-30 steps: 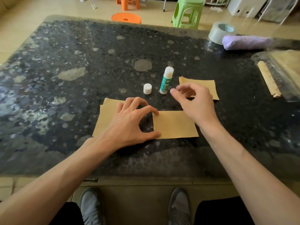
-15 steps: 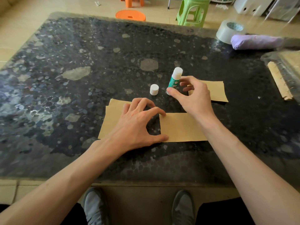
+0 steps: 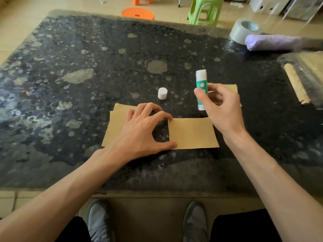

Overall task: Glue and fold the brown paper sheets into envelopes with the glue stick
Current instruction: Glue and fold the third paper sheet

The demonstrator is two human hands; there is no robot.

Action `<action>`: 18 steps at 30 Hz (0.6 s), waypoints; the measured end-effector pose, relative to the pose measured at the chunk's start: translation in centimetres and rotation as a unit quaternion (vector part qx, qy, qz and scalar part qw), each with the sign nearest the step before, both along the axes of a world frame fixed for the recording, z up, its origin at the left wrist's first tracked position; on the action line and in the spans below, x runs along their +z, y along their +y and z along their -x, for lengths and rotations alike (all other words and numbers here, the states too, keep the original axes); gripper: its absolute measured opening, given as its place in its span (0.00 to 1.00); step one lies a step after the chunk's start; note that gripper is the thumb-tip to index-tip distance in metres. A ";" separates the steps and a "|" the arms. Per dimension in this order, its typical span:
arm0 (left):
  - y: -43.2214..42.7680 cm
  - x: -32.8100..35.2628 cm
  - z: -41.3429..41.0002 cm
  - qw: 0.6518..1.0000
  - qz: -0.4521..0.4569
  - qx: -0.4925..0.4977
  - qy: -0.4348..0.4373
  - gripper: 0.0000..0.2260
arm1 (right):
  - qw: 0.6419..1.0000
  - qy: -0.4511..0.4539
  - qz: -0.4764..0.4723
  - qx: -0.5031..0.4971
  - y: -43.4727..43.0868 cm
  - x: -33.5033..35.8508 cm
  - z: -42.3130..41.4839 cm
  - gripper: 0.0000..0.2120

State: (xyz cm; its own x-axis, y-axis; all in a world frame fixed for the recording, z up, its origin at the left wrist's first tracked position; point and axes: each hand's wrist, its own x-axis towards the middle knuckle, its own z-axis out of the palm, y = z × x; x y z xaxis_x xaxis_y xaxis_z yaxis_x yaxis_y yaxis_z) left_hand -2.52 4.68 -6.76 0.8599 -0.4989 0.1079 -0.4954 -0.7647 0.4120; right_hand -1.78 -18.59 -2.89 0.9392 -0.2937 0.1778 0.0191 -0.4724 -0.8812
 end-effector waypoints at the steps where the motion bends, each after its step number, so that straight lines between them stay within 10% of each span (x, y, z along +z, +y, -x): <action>1: 0.0 0.0 0.0 1.000 -0.001 0.002 -0.002 0.34 | 1.000 0.003 -0.018 -0.009 -0.3 0.1 0.6 0.10; 9: 0.0 -0.1 0.1 1.000 0.011 0.014 -0.009 0.35 | 0.975 0.048 -0.212 0.050 -0.2 1.1 2.9 0.10; 18: -0.1 -0.4 0.1 0.999 0.027 0.021 0.003 0.35 | 0.983 0.031 0.056 0.175 1.1 -0.5 2.9 0.16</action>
